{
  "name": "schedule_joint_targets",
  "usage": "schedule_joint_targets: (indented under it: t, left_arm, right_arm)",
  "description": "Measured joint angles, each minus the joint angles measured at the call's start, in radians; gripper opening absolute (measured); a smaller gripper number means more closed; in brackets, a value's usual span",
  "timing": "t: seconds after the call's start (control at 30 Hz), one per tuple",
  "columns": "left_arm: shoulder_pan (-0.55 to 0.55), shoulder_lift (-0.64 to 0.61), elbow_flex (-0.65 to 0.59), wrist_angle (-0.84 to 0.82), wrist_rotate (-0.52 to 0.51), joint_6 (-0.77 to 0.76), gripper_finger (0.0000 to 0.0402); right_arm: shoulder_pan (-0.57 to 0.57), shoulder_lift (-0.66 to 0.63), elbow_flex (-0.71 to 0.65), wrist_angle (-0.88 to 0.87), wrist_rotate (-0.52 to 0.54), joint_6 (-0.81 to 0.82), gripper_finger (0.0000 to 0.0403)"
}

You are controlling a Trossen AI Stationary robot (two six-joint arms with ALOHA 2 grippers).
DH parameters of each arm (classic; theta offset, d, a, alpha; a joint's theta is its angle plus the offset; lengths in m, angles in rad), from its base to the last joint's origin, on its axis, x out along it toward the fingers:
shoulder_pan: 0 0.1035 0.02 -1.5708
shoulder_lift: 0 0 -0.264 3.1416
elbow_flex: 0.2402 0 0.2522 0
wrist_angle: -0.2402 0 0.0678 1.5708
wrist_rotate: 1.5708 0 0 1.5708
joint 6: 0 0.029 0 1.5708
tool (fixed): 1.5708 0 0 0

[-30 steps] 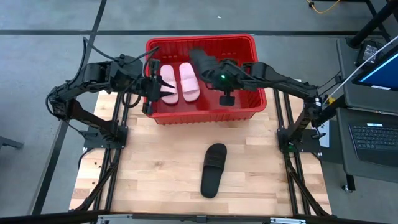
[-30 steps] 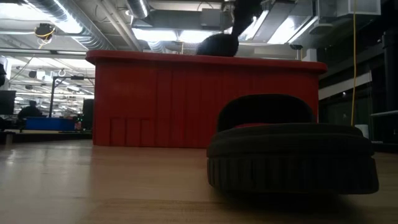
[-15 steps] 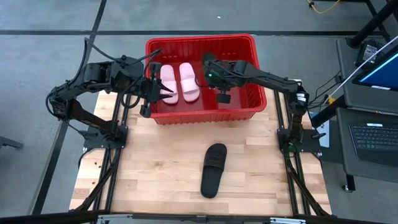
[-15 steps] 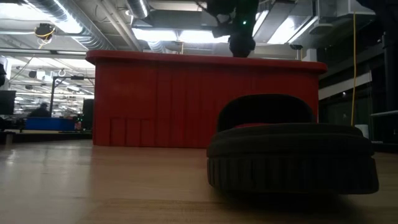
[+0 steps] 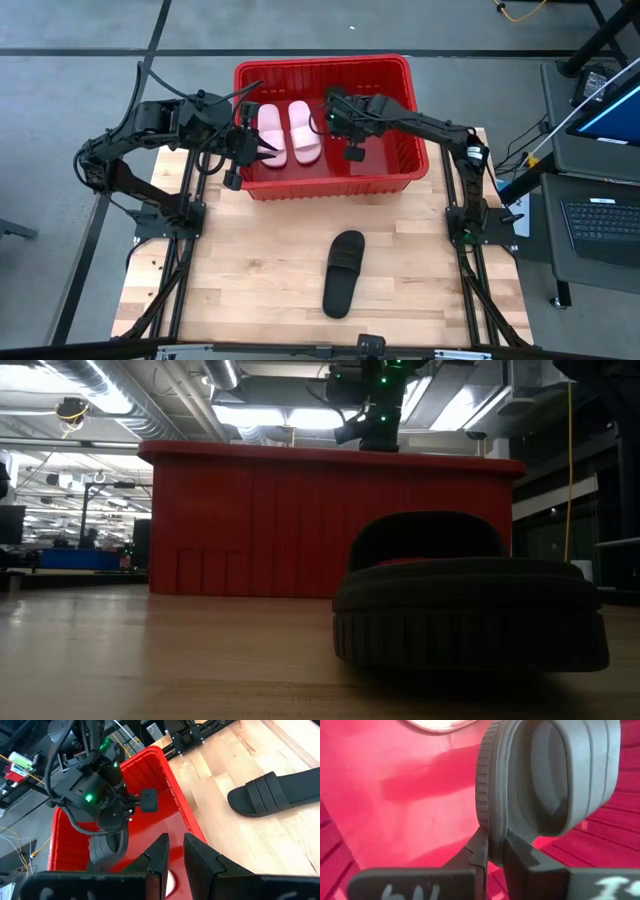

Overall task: Pick and place slides into bin
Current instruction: Put the top black slide into the red bin

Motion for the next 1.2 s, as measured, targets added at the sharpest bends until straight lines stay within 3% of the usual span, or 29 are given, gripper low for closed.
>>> schedule_joint_targets:
  t: [0.47, 1.2]
  left_arm:
    - [0.0, 0.0, 0.0, 0.0, 0.0, 0.0, 0.0048]
    - [0.0, 0.0, 0.0, -0.027, -0.001, -0.015, 0.0045]
  right_arm:
    - [-0.011, 0.032, -0.012, 0.038, -0.06, 0.003, 0.0033]
    - [0.012, 0.046, -0.012, -0.01, -0.026, 0.023, 0.0032]
